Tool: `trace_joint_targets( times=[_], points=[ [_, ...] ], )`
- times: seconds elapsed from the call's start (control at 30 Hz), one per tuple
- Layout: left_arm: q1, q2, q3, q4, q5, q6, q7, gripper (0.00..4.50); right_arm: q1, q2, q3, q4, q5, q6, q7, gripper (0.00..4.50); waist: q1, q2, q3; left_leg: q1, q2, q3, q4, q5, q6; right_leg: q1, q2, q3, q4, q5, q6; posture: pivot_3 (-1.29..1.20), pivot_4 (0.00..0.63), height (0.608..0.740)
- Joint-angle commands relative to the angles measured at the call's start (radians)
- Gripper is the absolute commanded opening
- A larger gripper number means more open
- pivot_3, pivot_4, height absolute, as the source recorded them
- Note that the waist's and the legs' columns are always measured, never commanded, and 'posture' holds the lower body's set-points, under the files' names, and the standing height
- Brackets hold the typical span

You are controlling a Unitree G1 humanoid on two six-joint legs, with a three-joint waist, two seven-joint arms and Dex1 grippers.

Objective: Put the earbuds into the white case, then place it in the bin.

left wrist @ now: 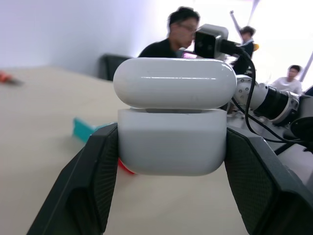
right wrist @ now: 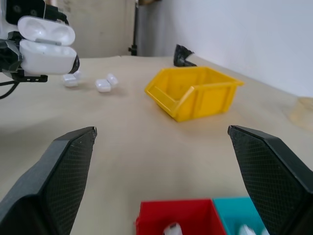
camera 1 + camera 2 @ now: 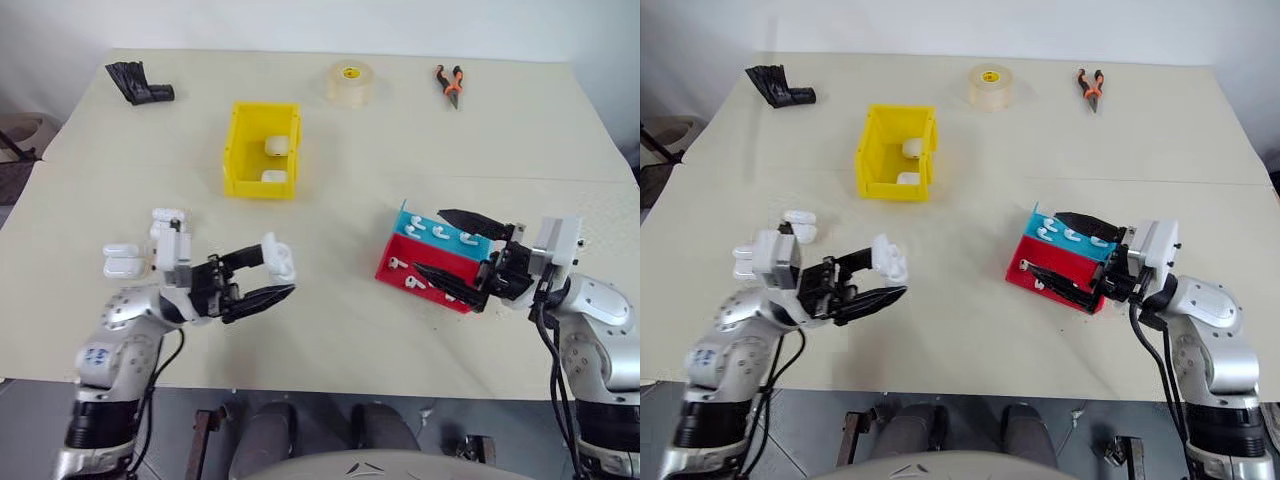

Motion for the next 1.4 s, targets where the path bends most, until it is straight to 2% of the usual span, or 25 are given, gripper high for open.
trace_joint_targets(
  times=[0.03,0.23,0.37,0.53,0.63,0.7,0.77,0.93,1.23,1.4],
  points=[
    [-0.049,-0.080,-0.053,0.044,0.033,-0.131,-0.082,2.82,0.075,-0.031,-0.085,-0.079,0.035,0.017,-0.018,4.50,0.001,0.000,0.000,0.000,0.000,0.000,0.000,0.000,0.000,0.000,0.001,0.000,0.001,0.000,0.000,0.00,0.150,0.740],
    [-0.088,-0.226,-0.174,0.170,0.143,-0.372,-0.205,2.82,0.268,-0.110,-0.255,-0.110,0.035,0.053,-0.008,4.50,0.004,0.000,0.000,0.002,-0.001,0.000,0.001,0.000,0.002,0.006,0.002,-0.002,-0.003,0.000,0.001,0.00,0.150,0.740],
    [-0.134,-0.271,-0.229,0.285,0.183,-0.533,-0.345,2.82,0.370,-0.194,-0.330,-0.114,-0.022,0.133,-0.034,4.50,0.012,0.000,0.000,0.005,-0.001,0.000,0.001,0.000,0.003,0.009,0.002,-0.002,-0.005,0.001,0.001,0.00,0.150,0.740],
    [-0.159,-0.300,-0.230,0.303,0.171,-0.513,-0.303,2.82,0.371,-0.343,-0.324,-0.253,0.038,0.410,-0.113,4.50,0.005,0.001,0.000,0.007,0.000,0.001,0.000,0.000,0.003,0.010,0.002,0.000,-0.006,0.001,0.001,0.00,0.150,0.740],
    [-0.161,-0.273,-0.235,0.316,0.190,-0.484,-0.298,2.82,0.279,-0.459,-0.257,-0.297,0.076,0.598,-0.176,4.50,0.002,0.001,0.000,0.007,0.000,0.001,0.000,0.000,0.003,0.011,0.002,0.000,-0.006,0.001,0.001,0.00,0.150,0.740],
    [-0.155,-0.257,-0.234,0.311,0.198,-0.472,-0.288,2.82,0.224,-0.495,-0.226,-0.317,0.108,0.688,-0.212,4.50,0.004,0.001,0.000,0.007,0.000,0.000,0.000,0.000,0.003,0.011,0.002,-0.001,-0.007,0.001,0.001,0.00,0.150,0.740],
    [-0.154,-0.257,-0.226,0.304,0.207,-0.466,-0.244,2.82,0.140,-0.573,-0.138,-0.318,0.097,0.787,-0.243,4.50,0.007,0.001,0.000,0.007,0.000,-0.001,0.000,0.000,0.003,0.011,0.000,-0.001,-0.010,0.001,0.001,0.00,0.150,0.740],
    [-0.140,-0.247,-0.235,0.288,0.224,-0.469,-0.217,2.82,-0.090,-0.665,0.093,-0.299,0.073,0.942,-0.269,4.50,0.023,0.001,0.000,0.004,0.000,-0.002,0.001,0.000,0.004,0.010,-0.002,-0.001,-0.013,0.001,0.002,0.00,0.150,0.740],
    [-0.117,-0.237,-0.249,0.251,0.225,-0.448,-0.178,2.82,-0.341,-0.656,0.440,-0.229,-0.109,1.018,-0.274,4.50,0.022,0.001,0.000,-0.001,-0.001,-0.004,0.002,0.000,0.004,0.006,-0.003,-0.004,-0.013,0.002,0.003,0.00,0.150,0.740],
    [-0.104,-0.233,-0.259,0.222,0.218,-0.423,-0.173,2.82,-0.416,-0.634,0.535,-0.183,-0.180,1.023,-0.253,4.50,0.022,0.001,0.000,-0.001,-0.001,-0.004,0.001,0.000,0.004,0.006,-0.003,-0.004,-0.013,0.002,0.003,0.00,0.150,0.740]
  ],
)
